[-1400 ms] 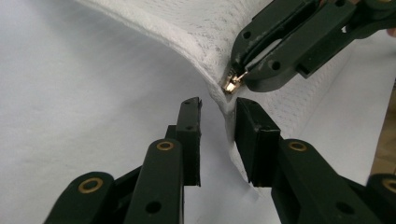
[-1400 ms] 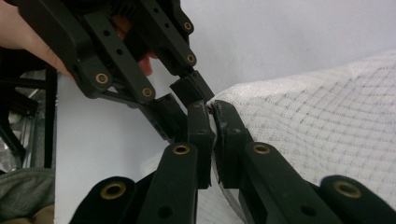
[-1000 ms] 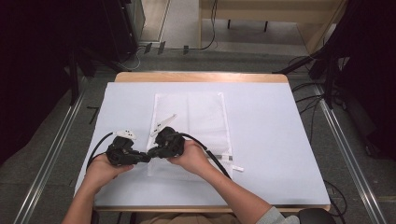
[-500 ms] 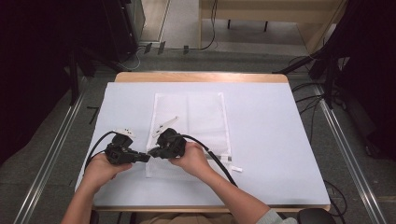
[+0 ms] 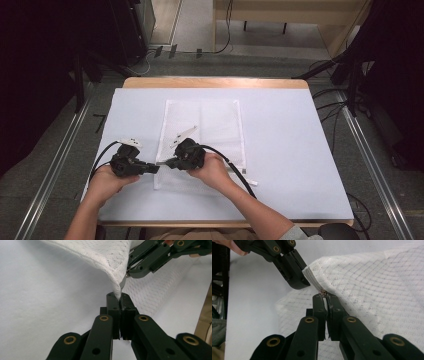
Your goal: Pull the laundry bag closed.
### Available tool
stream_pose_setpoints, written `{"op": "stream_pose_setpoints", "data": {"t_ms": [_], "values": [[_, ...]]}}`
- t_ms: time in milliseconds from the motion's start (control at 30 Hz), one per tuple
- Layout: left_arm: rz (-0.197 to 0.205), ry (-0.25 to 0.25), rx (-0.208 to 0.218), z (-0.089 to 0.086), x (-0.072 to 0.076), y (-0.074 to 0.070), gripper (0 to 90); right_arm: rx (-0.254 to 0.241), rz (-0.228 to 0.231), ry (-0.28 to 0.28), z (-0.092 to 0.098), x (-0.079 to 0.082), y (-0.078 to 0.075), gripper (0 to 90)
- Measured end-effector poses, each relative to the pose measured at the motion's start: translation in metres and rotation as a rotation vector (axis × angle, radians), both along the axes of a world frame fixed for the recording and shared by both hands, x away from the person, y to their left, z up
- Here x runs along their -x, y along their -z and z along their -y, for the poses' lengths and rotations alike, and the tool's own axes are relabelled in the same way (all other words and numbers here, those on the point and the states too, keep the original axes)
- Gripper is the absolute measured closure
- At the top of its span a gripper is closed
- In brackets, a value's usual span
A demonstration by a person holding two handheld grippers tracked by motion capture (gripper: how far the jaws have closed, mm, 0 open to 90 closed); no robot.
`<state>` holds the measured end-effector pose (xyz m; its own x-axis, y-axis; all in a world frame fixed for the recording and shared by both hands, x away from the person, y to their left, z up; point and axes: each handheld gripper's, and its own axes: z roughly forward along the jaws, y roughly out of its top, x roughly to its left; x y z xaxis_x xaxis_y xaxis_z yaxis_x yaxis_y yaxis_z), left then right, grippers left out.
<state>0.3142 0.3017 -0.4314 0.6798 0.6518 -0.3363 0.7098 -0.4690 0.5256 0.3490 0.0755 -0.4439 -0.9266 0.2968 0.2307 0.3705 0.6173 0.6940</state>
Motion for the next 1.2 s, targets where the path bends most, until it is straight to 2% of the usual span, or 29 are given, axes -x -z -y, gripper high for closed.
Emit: {"op": "stream_pose_setpoints", "data": {"t_ms": [300, 433, 500, 633, 733, 800, 967, 1200], "values": [[-0.003, 0.007, 0.001, 0.001, 0.0, 0.0, 89.3, 0.001, 0.001, -0.009, 0.004, 0.001, 0.0, 88.2], [-0.002, 0.001, -0.001, 0.001, 0.0, 0.002, 89.3, 0.029, 0.023, -0.005, 0.009, 0.001, 0.0, 88.2], [-0.003, 0.002, -0.002, 0.001, 0.001, 0.002, 89.3, 0.033, 0.013, 0.002, 0.013, -0.001, 0.002, 88.2], [-0.004, 0.007, 0.021, 0.0, 0.002, 0.002, 89.3, 0.028, 0.0, 0.009, 0.02, -0.003, 0.002, 88.1], [-0.002, 0.011, 0.02, -0.001, 0.002, 0.002, 89.2, 0.033, 0.005, 0.008, 0.025, -0.004, 0.002, 88.1], [0.001, 0.009, 0.02, -0.001, 0.002, 0.002, 89.2, 0.03, -0.012, 0.013, 0.028, -0.005, 0.003, 88.1], [0.0, 0.011, 0.021, -0.001, 0.002, 0.001, 89.1, 0.036, -0.002, 0.004, 0.032, -0.004, 0.001, 88.1], [-0.004, 0.017, 0.017, -0.001, 0.002, 0.002, 89.1, 0.028, -0.019, 0.022, 0.038, -0.006, 0.004, 88.1]]}}
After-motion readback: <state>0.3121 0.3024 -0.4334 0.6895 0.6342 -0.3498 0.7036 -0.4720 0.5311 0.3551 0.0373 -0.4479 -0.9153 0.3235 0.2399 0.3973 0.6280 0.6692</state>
